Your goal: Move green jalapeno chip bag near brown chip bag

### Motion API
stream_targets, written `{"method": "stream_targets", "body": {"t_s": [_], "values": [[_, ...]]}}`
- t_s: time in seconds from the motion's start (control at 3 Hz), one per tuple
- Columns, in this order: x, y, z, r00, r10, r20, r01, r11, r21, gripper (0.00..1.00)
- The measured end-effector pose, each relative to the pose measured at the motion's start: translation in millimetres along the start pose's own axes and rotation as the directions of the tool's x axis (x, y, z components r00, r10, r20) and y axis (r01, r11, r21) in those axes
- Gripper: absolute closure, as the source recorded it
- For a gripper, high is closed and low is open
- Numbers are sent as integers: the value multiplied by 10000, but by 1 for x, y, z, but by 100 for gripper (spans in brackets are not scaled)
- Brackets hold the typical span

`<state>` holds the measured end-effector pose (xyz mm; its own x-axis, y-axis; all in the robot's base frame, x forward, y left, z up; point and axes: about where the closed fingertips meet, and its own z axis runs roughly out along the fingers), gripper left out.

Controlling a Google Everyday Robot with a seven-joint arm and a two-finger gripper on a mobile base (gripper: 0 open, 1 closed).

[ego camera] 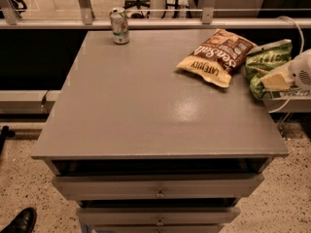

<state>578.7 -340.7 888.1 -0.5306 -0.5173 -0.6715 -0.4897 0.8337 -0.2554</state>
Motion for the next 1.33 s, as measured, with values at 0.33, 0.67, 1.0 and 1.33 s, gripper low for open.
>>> {"method": "stream_targets", "body": {"t_s": [0.33, 0.67, 1.0, 1.33], "values": [[-9, -1, 31, 9992, 214, 334, -210, 9997, -123, 100], [-30, 2, 63, 9956, 337, 876, -307, 9989, -357, 100], [-46, 6, 79, 9919, 359, 1215, -297, 9982, -529, 100], [-46, 6, 79, 9919, 360, 1216, -297, 9982, -530, 100]]}}
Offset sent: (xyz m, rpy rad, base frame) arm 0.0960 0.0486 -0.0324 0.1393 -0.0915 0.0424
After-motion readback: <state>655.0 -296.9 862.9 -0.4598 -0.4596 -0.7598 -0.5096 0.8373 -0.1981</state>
